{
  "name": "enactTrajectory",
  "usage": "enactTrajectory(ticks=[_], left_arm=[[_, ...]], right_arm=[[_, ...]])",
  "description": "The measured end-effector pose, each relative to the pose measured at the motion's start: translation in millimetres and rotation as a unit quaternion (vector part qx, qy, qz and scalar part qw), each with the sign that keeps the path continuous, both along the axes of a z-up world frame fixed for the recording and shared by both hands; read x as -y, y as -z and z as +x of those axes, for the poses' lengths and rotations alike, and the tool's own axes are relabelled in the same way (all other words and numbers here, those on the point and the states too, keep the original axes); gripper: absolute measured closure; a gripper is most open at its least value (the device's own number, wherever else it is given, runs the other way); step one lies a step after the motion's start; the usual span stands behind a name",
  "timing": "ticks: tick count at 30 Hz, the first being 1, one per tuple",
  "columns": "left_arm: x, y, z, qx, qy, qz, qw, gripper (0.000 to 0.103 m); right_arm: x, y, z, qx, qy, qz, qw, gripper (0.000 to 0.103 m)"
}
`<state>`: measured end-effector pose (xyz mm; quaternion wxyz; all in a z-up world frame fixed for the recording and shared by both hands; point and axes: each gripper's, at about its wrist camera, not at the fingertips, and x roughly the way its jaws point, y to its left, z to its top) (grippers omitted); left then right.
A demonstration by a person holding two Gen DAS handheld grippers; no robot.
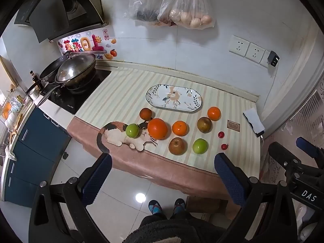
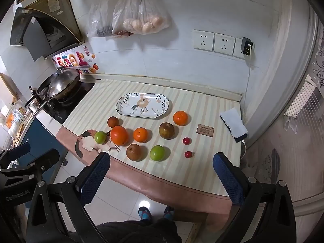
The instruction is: Organize fruits
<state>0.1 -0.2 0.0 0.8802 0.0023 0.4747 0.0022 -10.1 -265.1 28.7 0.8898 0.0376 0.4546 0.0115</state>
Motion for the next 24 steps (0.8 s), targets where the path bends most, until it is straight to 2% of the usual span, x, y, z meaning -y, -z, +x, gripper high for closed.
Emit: enactTrajectory(ticks=[24], left_arm=[[6.5,-6.0,0.6,0.0,0.007,-0.007,0.9999,0.0]], right_arm=[[-7.6,-5.0,-2.1,-0.002,0.0,-0.004,1.0,0.0]])
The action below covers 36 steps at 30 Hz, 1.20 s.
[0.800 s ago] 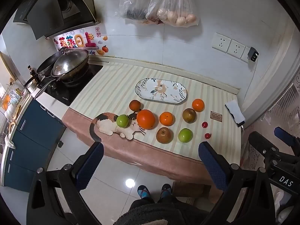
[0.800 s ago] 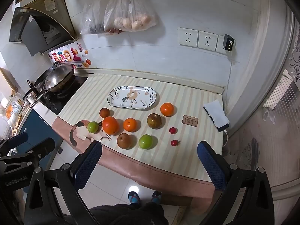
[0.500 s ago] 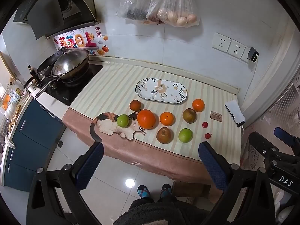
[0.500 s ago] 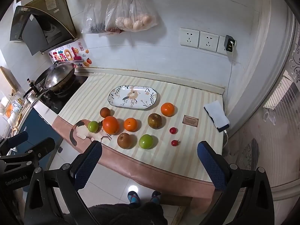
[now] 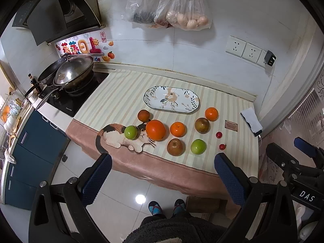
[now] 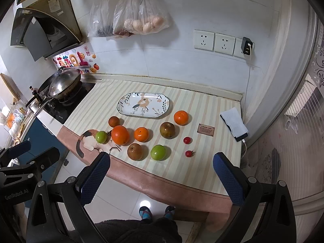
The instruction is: Organize fruits
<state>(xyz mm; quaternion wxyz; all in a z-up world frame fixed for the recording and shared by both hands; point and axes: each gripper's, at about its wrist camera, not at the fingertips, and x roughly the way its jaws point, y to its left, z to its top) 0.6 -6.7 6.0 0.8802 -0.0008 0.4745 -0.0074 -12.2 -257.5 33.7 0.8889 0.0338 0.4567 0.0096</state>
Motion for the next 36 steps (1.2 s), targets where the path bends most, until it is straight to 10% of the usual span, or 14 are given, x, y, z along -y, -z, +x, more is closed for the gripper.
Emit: enactTrajectory(ticks=[36], left_arm=[[2.2,-0.8,-2.7,0.002,0.002,-0.001,1.0,0.0]], right_arm=[[6.6,-6.9,-8.3,0.001,-0.003,0.005,1.0,0.0]])
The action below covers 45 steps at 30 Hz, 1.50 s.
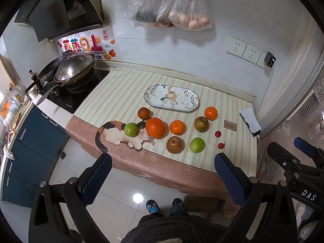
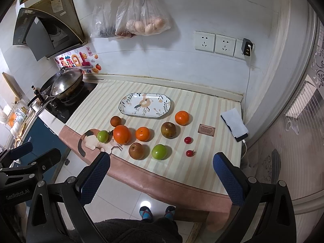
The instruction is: Organize fruits
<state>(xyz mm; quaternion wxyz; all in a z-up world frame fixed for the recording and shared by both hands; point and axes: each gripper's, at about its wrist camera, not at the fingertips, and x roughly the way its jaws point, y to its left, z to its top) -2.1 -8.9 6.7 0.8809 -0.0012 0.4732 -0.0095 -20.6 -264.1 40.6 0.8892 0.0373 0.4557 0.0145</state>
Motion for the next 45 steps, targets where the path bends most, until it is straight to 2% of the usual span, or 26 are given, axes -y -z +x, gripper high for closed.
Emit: enactTrajectory(ticks=[34,39,45], left_arm=[[-4.9,-0.3,-2.6,0.001,-0.001,-0.004,1.0,0.0],[-11.2,5.5,2.8,0.025,-0.035,0.01,0.999,0.0],[-20.4,32.0,43.5,0.021,-0.086,0.056,0.9945,0.0]], right_arm=[[-4.8,-6.4,-3.2,0.006,-0.001,0.006,1.0,0.0],[1.0,-4.3,8.2,0.01,0.016,0.03,0.999,0.0],[15.8,33.9,50.5,-0.009,0.026,0.053,0.998,0.0]])
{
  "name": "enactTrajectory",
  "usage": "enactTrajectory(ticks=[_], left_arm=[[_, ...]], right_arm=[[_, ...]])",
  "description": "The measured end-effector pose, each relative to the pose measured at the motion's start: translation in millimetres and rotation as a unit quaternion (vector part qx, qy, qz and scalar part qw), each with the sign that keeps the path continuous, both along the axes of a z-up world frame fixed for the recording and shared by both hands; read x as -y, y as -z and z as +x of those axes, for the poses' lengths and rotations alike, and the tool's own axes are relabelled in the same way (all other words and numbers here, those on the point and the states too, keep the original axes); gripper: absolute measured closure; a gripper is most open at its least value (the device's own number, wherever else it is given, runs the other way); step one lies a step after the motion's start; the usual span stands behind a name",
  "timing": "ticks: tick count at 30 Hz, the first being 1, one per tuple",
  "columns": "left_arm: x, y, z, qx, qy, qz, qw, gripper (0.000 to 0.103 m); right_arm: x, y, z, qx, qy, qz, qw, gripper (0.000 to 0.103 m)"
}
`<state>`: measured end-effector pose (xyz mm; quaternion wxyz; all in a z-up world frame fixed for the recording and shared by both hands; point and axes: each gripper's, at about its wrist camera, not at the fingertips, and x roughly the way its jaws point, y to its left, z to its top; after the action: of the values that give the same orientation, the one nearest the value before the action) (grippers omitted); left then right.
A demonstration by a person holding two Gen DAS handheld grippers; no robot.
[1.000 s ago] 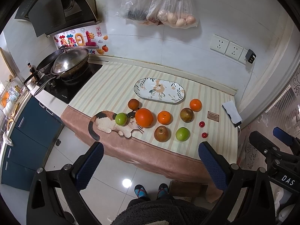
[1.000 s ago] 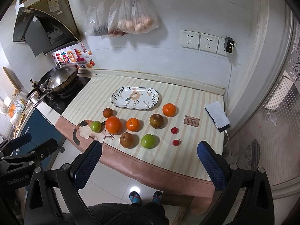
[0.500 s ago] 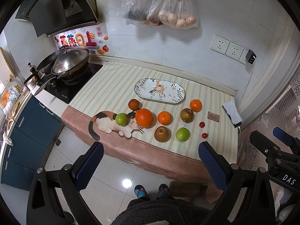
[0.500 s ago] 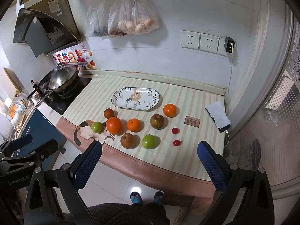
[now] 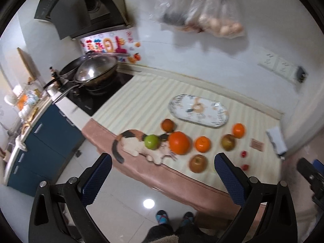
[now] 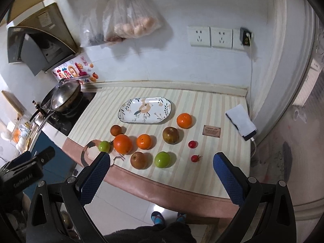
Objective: Organize fruits
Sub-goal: 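Grasp the large orange with the left tool while the right tool grasps the dark red apple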
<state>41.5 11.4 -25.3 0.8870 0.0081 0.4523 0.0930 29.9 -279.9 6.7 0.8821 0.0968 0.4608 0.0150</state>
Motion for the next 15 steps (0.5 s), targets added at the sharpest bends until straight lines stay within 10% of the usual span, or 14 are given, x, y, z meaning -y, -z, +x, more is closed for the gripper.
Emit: enactTrajectory(ticks=[9,15], left_arm=[[-32.0,87.1,93.4,-0.114,-0.026,-0.015,0.9931,0.0],[-50.6,168.3,171.5,-0.224,-0.022,-0.103,0.9688,0.001]], right_arm=[[-3.5,100.0,95.0,-0.079,-0.014,0.011,0.997,0.0],[-7.8,176.5,159.5,-0.149,0.004,0.024,0.989,0.0]])
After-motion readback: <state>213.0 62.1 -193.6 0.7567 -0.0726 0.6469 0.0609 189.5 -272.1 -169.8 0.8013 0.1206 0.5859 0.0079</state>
